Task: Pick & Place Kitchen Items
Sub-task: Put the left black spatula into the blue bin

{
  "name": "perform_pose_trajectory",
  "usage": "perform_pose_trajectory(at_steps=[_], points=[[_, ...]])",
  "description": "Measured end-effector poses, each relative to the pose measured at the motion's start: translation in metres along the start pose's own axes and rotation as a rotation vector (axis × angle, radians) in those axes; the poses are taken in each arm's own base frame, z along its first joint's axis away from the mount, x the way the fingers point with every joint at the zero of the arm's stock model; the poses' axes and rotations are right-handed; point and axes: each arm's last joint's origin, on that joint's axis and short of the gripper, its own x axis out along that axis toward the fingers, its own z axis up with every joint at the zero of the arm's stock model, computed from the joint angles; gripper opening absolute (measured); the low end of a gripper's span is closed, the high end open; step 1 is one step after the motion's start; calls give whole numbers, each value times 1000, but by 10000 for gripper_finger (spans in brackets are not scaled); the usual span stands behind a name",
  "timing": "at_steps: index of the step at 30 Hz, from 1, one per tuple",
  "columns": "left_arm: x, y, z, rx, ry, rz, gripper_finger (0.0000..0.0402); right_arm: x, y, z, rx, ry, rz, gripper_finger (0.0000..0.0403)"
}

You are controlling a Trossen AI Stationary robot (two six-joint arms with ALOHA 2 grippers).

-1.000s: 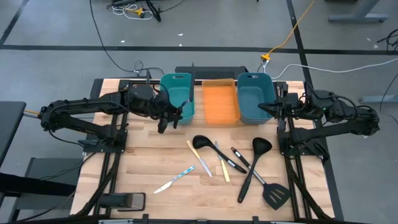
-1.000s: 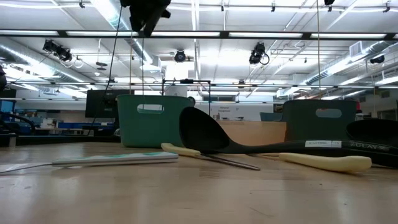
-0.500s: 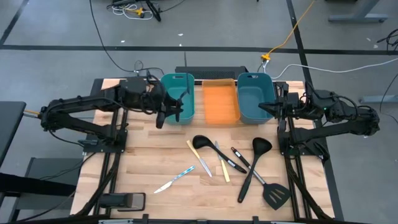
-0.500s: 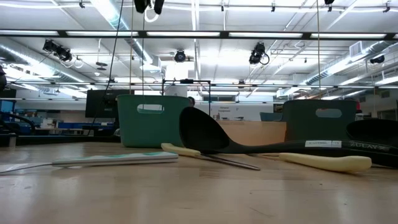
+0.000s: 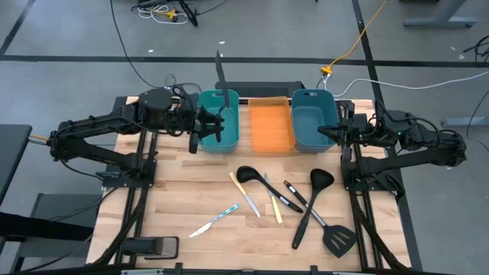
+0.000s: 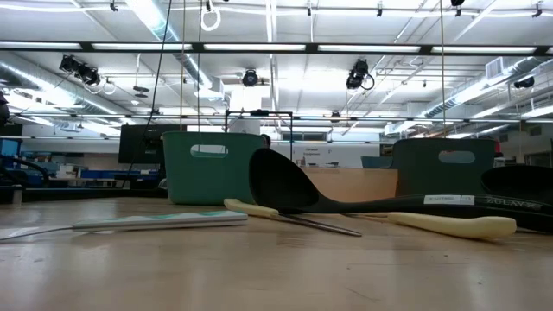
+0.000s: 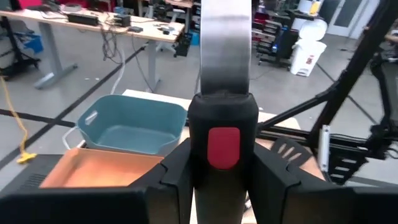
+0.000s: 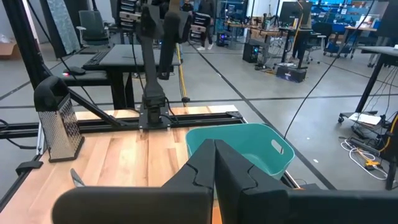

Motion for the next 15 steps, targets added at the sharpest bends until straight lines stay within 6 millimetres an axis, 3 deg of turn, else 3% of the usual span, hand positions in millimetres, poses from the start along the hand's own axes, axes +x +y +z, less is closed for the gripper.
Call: perform_pose_trajectory(at_steps=[15], points=[[25,2,-2,27,-20,-16,119,0,0,0,-6,1,0,7]])
